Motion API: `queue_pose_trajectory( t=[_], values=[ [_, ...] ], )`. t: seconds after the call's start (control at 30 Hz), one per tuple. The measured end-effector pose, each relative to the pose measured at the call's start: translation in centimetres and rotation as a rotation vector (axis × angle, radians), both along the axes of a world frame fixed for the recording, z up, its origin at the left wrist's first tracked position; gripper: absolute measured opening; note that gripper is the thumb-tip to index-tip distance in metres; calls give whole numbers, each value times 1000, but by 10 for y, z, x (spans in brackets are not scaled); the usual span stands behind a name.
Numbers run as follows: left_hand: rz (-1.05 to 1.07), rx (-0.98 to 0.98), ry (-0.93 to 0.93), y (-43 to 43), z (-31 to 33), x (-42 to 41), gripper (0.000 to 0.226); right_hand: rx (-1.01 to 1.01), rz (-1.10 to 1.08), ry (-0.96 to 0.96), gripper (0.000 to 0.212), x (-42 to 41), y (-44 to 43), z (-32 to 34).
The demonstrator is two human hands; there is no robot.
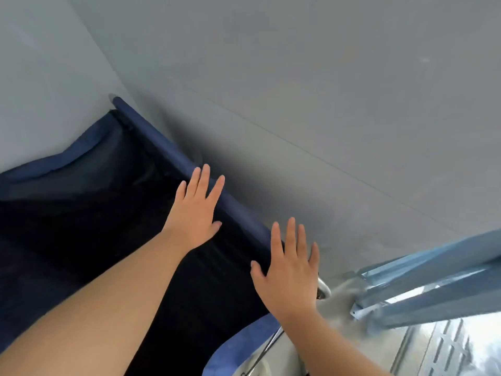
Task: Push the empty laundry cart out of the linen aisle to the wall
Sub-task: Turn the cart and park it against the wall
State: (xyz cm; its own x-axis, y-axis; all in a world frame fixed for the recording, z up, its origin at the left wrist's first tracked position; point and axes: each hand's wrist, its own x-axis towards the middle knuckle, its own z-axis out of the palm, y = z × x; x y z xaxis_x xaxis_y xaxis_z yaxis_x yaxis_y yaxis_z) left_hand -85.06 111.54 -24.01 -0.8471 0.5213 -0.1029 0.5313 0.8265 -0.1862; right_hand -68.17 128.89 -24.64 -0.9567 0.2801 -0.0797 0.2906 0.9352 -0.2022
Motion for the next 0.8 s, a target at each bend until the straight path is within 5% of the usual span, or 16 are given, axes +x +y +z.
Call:
queue_pose_trajectory(
  t=[0.3,0.8],
  values=[
    [-57,5,-99,26,-16,-61,90,36,-77,120,77,-6,-2,-16],
    [-15,10,-124,36,-12,-74,91,99,-37,108,72,-26,16,-19]
  ],
)
